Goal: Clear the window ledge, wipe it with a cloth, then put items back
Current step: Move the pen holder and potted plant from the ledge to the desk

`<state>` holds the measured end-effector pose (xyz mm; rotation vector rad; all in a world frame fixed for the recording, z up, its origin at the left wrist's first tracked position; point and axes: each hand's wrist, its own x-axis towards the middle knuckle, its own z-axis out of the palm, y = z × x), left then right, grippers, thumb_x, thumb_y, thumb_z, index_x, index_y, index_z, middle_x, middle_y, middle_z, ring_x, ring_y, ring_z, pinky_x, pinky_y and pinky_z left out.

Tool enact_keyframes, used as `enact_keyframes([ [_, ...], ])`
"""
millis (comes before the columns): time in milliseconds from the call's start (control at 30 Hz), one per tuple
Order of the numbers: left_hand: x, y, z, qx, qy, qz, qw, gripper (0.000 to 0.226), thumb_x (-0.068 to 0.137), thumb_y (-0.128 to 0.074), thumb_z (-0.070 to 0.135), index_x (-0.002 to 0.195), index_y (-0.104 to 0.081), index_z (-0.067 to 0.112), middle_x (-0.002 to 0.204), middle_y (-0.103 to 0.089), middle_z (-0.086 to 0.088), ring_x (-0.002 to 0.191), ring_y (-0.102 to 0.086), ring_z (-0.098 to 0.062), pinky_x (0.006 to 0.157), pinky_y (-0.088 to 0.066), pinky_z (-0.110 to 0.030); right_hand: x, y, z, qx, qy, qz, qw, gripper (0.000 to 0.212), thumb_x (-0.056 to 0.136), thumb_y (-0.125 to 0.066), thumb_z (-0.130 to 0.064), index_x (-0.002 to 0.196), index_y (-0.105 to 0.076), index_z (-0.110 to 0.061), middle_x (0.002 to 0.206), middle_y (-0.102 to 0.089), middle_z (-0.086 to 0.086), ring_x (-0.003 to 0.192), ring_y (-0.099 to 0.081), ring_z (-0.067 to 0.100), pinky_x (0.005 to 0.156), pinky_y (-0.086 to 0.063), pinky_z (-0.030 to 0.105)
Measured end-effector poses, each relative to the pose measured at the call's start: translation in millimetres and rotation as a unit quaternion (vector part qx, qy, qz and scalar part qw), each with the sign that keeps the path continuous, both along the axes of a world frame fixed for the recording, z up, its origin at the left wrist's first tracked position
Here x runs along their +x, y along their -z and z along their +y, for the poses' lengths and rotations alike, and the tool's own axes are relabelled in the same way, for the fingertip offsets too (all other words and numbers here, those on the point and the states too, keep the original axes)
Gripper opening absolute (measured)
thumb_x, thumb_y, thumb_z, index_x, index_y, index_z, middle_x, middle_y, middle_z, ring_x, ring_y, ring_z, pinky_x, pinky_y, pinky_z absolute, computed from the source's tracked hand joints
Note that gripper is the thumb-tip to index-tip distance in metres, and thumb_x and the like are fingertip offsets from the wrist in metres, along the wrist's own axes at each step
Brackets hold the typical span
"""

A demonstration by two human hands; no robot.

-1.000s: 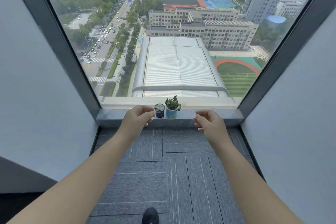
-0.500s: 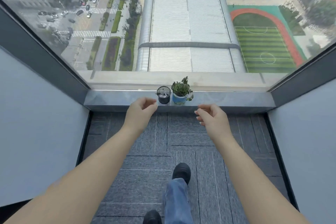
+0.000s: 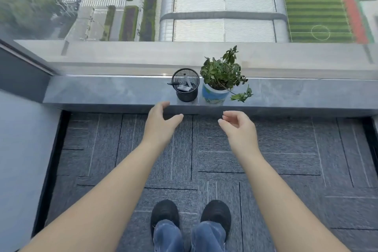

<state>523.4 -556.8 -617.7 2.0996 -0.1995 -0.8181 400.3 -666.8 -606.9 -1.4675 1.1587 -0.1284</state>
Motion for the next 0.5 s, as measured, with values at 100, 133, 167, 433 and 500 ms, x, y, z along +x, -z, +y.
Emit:
enact_keyframes([
  [100, 20, 72, -12, -0.005, -0.01, -0.017, 1.0, 0.059, 0.08, -0.061, 0.021, 0.132, -0.034, 0.013, 0.144, -0.034, -0.008, 0.132, -0.031, -0.019, 0.1, -0.026, -0.027, 18, 75, -9, -0.008, 0.004, 0.002, 1.0, 0.032, 0.087, -0.057, -0.013, 0.119, -0.051, -0.011, 0.125, -0.054, 0.003, 0.106, -0.048, 0.011, 0.089, -0.037, 0.024],
  [133, 26, 95, -17, -0.012, -0.014, -0.019, 1.0, 0.063, 0.08, -0.063, 0.022, 0.134, -0.031, 0.014, 0.146, -0.031, -0.008, 0.134, -0.029, -0.019, 0.104, -0.026, -0.029, 24, 98, -13, -0.015, 0.011, 0.003, 1.0, 0.036, 0.087, -0.057, -0.014, 0.122, -0.048, -0.012, 0.129, -0.051, 0.003, 0.111, -0.047, 0.012, 0.091, -0.036, 0.025],
  [167, 32, 116, -22, -0.02, -0.017, -0.02, 0.999, 0.068, 0.079, -0.064, 0.023, 0.136, -0.028, 0.014, 0.147, -0.028, -0.008, 0.135, -0.027, -0.019, 0.108, -0.025, -0.032, 30, 120, -18, -0.024, 0.022, 0.003, 0.999, 0.042, 0.086, -0.058, -0.016, 0.126, -0.045, -0.012, 0.133, -0.048, 0.004, 0.117, -0.046, 0.014, 0.093, -0.034, 0.025],
  [433, 66, 209, -63, -0.123, -0.015, -0.045, 0.991, 0.092, 0.07, -0.073, 0.019, 0.14, -0.013, 0.013, 0.153, -0.017, -0.003, 0.139, -0.018, -0.014, 0.109, -0.017, -0.024, 68, 207, -59, -0.112, 0.087, -0.057, 0.988, 0.087, 0.076, -0.072, -0.019, 0.141, -0.016, -0.008, 0.125, -0.027, -0.006, 0.118, -0.024, 0.003, 0.093, -0.015, 0.008],
  [500, 70, 216, -71, -0.146, -0.013, -0.066, 0.987, 0.088, 0.067, -0.075, 0.016, 0.136, -0.02, 0.009, 0.147, -0.029, -0.003, 0.134, -0.028, -0.013, 0.111, -0.023, -0.024, 77, 213, -66, -0.123, 0.094, -0.083, 0.984, 0.091, 0.072, -0.076, -0.016, 0.14, -0.016, -0.009, 0.122, -0.023, -0.011, 0.116, -0.022, -0.001, 0.094, -0.016, 0.004],
])
